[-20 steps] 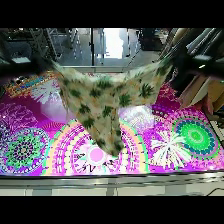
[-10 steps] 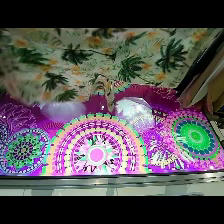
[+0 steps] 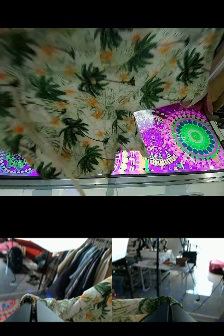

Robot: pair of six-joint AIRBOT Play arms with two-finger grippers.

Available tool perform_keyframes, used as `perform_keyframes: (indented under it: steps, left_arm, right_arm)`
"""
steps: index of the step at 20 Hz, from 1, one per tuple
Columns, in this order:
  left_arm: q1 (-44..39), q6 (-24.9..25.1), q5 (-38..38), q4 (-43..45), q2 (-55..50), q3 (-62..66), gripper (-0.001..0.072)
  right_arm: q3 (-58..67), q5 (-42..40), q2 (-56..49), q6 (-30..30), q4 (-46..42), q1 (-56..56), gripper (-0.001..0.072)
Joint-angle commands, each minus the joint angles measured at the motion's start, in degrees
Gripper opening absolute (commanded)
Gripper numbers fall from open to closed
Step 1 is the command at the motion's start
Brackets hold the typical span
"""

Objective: Fold the clothes and pants, and hang the long-sleeved shirts on hangers.

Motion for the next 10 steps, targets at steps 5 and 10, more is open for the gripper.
perform_keyframes:
  steps: [5,10]
  left_arm:
    - [-1.9,-6.8,16.9,-1.2,-25.2,-27.8,0.0011]
    - [-5.0,-3.1,34.6,-17.3,-47.2,-18.9,0.0011]
  right_arm:
    - [-3.1,2.1,-29.2,3.7,-1.4,3.9,0.0007]
    - [-3.1,-5.2,-38.9,3.7,-1.5,7.7,0.0007]
